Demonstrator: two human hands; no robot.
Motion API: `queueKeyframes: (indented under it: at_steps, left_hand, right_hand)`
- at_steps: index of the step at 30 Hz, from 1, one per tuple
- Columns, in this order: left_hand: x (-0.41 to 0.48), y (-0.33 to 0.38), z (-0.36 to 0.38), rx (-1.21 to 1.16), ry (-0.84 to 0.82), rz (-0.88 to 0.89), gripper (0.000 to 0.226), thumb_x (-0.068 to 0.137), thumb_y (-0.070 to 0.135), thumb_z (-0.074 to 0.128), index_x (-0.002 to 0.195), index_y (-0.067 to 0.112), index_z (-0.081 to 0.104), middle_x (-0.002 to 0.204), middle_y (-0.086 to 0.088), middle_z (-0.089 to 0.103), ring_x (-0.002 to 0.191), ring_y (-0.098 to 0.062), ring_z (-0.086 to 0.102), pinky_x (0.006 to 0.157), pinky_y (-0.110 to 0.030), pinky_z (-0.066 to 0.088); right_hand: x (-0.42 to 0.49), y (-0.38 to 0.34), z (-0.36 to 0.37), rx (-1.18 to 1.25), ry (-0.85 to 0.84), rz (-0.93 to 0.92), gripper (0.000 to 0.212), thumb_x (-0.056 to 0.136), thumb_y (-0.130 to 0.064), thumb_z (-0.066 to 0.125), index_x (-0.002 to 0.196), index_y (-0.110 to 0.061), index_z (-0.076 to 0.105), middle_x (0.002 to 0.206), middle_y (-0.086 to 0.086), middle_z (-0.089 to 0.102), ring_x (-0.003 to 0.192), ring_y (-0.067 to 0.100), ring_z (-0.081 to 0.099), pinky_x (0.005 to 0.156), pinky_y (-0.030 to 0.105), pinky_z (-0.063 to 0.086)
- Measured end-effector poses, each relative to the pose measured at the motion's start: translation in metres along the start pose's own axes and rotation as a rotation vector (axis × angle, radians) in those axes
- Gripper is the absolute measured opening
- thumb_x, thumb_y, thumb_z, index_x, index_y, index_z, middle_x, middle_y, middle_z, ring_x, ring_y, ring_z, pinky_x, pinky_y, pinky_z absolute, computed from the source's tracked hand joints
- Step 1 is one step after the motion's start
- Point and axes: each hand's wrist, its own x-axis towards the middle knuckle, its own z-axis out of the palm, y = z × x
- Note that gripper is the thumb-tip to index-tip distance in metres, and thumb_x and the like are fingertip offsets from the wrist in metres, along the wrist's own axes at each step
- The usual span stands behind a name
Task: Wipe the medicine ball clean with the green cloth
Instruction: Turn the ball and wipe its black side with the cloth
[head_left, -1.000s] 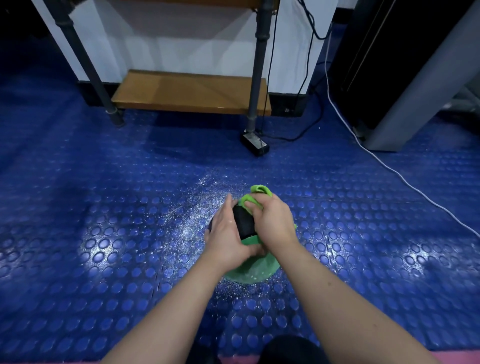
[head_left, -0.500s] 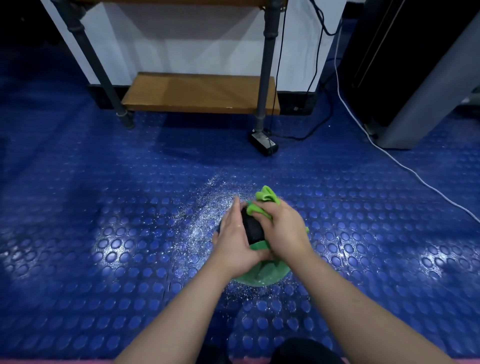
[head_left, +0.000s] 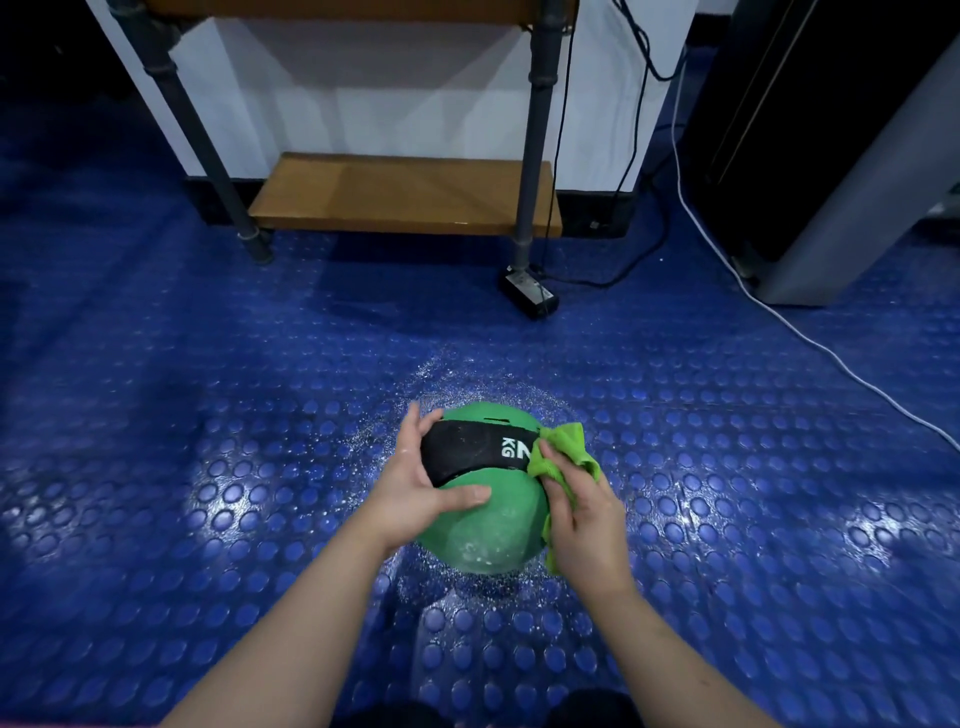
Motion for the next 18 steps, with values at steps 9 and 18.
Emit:
queueKeyframes:
  at_steps: [9,18]
  left_hand:
    - [0.001,0.004,-0.007,0.070,0.056,-0.013,0.146,0.026,0.059,0.093,0.150,0.033,0.020,0.150,0.011,0.032,0.133,-0.013,0.040,0.113,-0.044,0.037]
    - [-0.014,-0.010,0.001,-0.425,0.110,-0.373,0.080,0.059,0.053,0.084,0.128,0.051,0.044,0.121,0.005,0.065,0.102,-0.029,0.065,0.077,-0.070,0.049]
  right_hand:
    - [0.041,0.000,-0.014,0.185,-0.046,0.272,0.018,0.092,-0.023,0.058,0.096,-0.036,0.070,0.098,-0.013,0.071,0.095,0.005,0.064,0.088,0.028,0.051]
    - [0.058,0.030,0.011,0.280,-0.109,0.609,0.088,0.064,-0.075,0.051,0.127,-0.014,0.057,0.129,0.006,0.060,0.119,0.025,0.056,0.104,0.050,0.043]
